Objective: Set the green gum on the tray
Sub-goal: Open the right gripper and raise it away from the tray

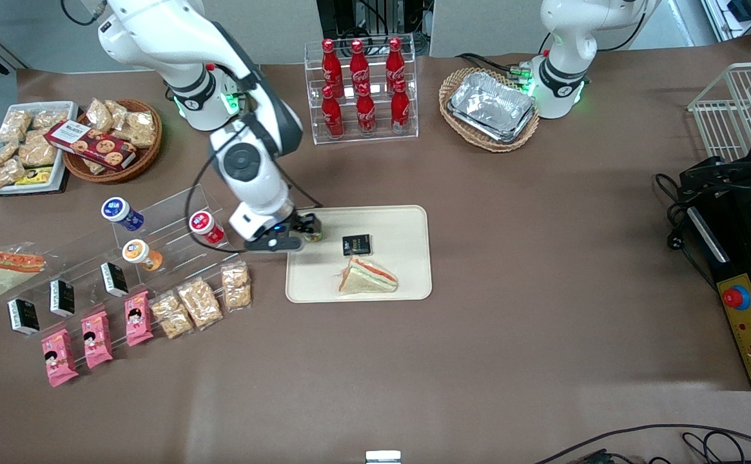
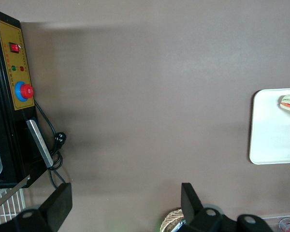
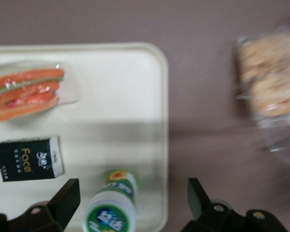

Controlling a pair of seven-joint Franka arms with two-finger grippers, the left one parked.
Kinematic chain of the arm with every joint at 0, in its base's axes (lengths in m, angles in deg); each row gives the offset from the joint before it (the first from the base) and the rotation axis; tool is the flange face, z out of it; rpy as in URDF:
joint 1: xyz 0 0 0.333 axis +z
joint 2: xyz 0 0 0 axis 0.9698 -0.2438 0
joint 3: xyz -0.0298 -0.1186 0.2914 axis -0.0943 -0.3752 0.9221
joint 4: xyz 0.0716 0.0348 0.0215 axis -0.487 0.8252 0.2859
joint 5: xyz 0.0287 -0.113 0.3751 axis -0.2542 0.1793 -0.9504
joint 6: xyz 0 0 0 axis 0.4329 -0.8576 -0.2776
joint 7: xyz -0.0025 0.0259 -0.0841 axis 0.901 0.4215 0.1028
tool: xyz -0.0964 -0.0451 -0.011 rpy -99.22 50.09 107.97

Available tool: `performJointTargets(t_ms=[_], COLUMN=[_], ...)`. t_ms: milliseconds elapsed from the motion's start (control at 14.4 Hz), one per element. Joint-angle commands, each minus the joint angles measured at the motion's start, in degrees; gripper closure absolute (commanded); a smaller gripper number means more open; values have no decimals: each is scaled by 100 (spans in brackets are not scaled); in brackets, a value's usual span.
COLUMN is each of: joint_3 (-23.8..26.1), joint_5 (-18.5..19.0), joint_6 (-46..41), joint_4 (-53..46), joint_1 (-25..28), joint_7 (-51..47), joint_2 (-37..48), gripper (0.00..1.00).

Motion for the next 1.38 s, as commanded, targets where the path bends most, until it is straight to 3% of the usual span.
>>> performJointTargets(t_ms=[0, 138, 485, 692, 831, 969, 1315], joint_3=[-540, -874, -1754, -1755, -1755, -1772, -1965], joint_5=[30, 39, 56, 56, 300, 556, 575], joint_6=[-1645, -2621, -3977, -4715, -5050, -5279, -5807], joint_4=[-580, -897, -1477, -2013, -2373, -2681, -3490], joint_1=[-42, -42, -286, -884, -1157, -1193, -1343], joint_7=[638, 1156, 2649, 3503, 3890, 4059, 4068], joint_2=[702, 1001, 1468, 1521, 1495, 1486, 1310], gripper=[1, 1, 1, 1, 1, 1, 0])
